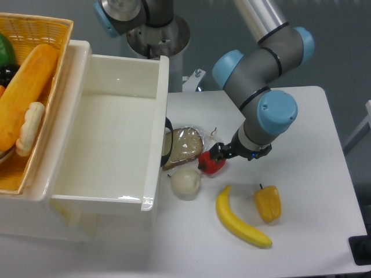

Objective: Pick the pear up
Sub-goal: 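Lower the open gripper over the pale cream pear beside the box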

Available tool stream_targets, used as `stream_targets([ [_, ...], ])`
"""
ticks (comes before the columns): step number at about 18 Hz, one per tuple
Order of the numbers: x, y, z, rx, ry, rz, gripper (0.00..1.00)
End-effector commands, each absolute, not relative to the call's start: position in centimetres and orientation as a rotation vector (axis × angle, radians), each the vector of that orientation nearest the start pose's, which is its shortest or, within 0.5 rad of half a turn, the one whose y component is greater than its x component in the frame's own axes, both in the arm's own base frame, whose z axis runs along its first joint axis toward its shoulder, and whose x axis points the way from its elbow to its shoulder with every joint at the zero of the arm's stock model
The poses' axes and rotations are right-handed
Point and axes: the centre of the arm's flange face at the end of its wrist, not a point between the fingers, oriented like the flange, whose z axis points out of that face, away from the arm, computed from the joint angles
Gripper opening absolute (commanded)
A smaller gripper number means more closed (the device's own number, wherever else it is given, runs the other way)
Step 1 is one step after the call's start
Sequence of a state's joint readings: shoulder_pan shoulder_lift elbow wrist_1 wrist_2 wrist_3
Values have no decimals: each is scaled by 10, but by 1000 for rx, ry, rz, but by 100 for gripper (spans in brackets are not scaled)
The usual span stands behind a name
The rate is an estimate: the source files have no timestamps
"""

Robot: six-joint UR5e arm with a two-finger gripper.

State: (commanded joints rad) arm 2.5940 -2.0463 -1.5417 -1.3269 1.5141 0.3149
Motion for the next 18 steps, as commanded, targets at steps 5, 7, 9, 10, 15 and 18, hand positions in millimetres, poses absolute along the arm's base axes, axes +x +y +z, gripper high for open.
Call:
stream_targets([
  [5, -448, 463, 255, -2994, -1284, -271, 100],
  [7, -443, 470, 259, -2957, -1358, -266, 100],
  [9, -442, 471, 258, -2904, -1501, -245, 100],
  [10, -442, 472, 261, -2876, -1545, -237, 100],
  [15, -435, 489, 272, -2769, -1703, -220, 100],
  [18, -418, 503, 262, -2750, -1775, -217, 100],
])
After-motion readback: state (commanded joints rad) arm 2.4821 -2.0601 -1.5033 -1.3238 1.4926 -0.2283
